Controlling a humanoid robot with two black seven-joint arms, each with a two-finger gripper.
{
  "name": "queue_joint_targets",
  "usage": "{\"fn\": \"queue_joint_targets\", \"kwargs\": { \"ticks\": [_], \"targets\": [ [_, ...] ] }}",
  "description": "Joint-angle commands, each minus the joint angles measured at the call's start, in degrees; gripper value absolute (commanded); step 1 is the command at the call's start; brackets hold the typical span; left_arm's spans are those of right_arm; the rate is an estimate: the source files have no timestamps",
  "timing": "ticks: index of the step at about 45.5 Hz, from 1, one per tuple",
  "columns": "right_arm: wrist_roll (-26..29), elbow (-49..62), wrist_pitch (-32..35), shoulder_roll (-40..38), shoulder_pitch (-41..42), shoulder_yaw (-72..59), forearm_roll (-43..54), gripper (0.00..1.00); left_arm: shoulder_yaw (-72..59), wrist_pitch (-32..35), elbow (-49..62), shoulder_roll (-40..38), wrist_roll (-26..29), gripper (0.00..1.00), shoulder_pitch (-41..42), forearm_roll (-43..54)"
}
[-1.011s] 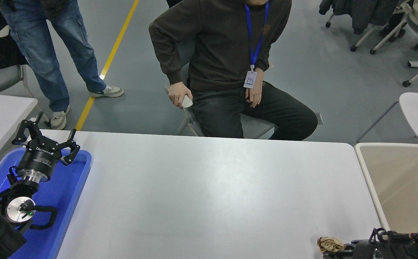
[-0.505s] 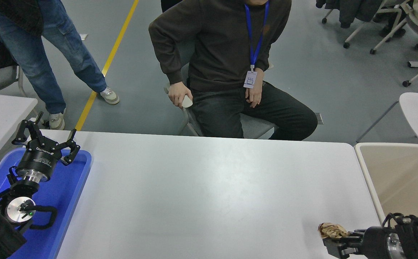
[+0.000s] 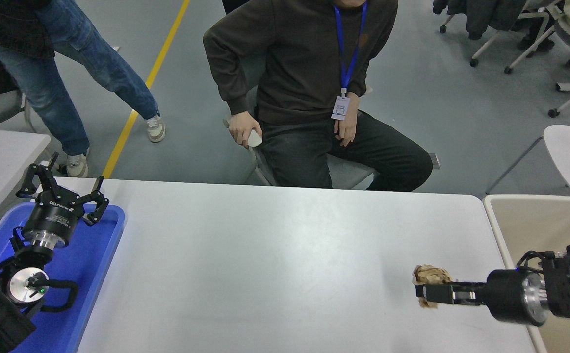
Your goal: Clean the table surface
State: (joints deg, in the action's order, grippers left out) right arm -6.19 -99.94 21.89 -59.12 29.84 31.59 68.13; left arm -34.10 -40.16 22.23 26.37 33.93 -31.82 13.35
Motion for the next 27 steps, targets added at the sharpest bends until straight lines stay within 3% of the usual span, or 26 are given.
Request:
{"fn": "queue_joint_targets", "kwargs": {
  "ticks": [1,15,27],
  "targets": [
    [-2.78,-0.06,3.24,2.69,0.66,6.46,-9.85,0.0,0.0,-0.01,0.0,0.0,0.0,1.0,0.0,0.01],
    [-2.87,-0.06,2.89,3.66,0.22,8.66,-14.08,0.0,0.0,-0.01,0.0,0.0,0.0,1.0,0.0,0.01],
    [-3.75,3.34,1.84,3.84,-3.12,18.15,-20.49,0.0,0.0,-0.01,0.0,0.0,0.0,1.0,0.0,0.01]
  ]
}}
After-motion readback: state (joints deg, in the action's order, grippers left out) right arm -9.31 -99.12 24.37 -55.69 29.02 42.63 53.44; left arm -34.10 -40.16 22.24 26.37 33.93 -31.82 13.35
